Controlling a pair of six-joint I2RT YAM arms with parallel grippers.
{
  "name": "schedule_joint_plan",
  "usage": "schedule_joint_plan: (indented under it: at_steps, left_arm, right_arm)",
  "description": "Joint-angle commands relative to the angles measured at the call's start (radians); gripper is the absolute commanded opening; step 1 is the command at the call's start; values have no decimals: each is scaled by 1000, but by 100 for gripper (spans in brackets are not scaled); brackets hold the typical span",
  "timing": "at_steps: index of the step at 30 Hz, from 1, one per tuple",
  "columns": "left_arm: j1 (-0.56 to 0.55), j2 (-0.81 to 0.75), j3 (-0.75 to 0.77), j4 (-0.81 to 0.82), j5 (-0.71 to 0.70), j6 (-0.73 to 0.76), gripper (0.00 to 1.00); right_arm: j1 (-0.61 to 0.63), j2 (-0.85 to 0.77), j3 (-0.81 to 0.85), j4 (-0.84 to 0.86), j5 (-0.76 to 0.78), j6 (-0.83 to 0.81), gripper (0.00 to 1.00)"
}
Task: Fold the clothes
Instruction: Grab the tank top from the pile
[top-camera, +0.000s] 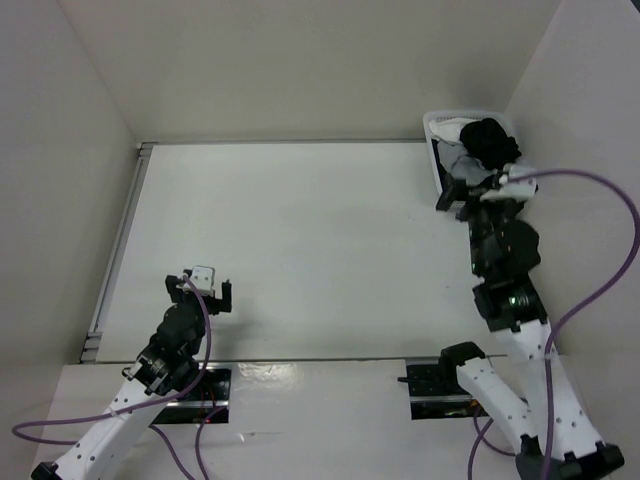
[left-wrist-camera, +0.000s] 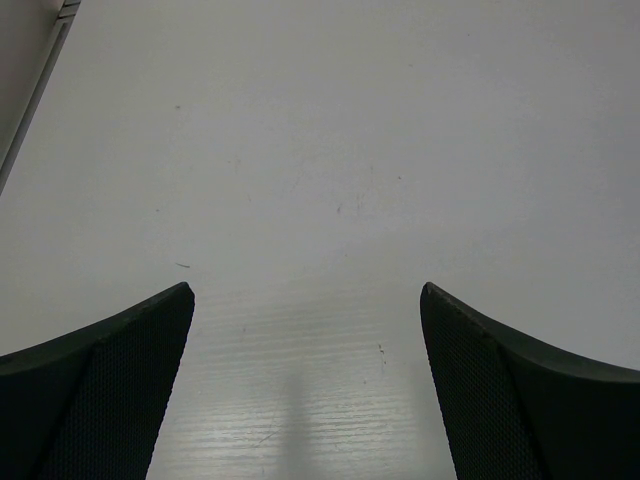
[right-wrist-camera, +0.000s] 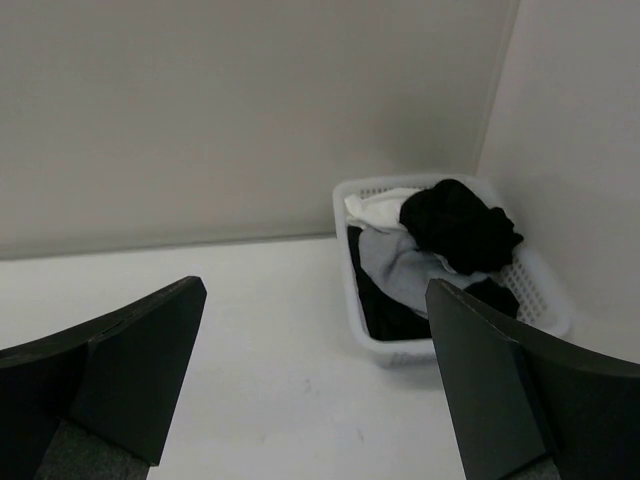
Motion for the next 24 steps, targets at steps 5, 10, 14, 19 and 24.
schedule_joint_plan:
  at_steps: [5,10,14,19,24]
  left_arm:
    - [-5,-133,-32,29,-11,-13,100]
    - [-5,-133,-32,29,-11,-13,100]
    - [-5,-133,-32,29,-11,-13,100]
    - [-5,-133,-32,29,-11,-13,100]
    - [-5,-133,-32,29,15,4,100]
  right_arm:
    - [-20,216,132,-178,21,91,100]
    - [-55,313,191,-212,31,168,100]
    - [-90,277,139,-212,-32,182,100]
    - [-90,257,108,-207,-15,149,100]
    - [-90,303,111,-144,5,137,100]
